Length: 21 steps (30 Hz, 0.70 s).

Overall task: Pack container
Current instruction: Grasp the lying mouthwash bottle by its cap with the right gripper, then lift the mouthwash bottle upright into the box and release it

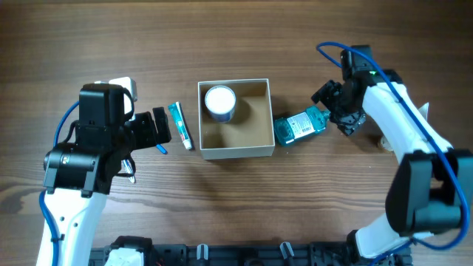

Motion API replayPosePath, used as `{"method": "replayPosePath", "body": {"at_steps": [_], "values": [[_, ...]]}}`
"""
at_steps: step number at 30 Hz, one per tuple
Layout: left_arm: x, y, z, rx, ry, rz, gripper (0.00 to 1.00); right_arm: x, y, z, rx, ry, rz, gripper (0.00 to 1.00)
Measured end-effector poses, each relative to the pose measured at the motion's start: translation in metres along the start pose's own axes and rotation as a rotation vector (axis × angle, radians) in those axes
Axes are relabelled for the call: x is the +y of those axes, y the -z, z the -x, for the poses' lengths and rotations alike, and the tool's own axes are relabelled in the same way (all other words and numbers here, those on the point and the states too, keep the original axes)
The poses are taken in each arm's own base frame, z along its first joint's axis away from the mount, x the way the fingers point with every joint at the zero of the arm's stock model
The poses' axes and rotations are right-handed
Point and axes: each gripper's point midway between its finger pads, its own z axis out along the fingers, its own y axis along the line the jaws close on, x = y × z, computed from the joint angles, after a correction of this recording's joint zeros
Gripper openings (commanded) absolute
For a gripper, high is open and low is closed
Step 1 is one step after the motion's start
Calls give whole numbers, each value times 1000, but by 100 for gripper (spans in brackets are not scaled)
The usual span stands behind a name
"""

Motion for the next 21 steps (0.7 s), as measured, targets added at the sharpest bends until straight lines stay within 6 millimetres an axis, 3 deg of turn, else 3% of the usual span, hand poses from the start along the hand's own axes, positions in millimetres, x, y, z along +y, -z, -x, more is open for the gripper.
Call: {"method": "replayPosePath", "body": {"at_steps": [7,18,21], "values": [[0,0,0,0,0,0,100,4,-35,6,7,-51,-8,87],[0,0,0,0,0,0,100,2,-55,6,22,-132,-31,84],[0,0,0,0,0,0,100,1,-55,6,20,-144,-35,78]]}}
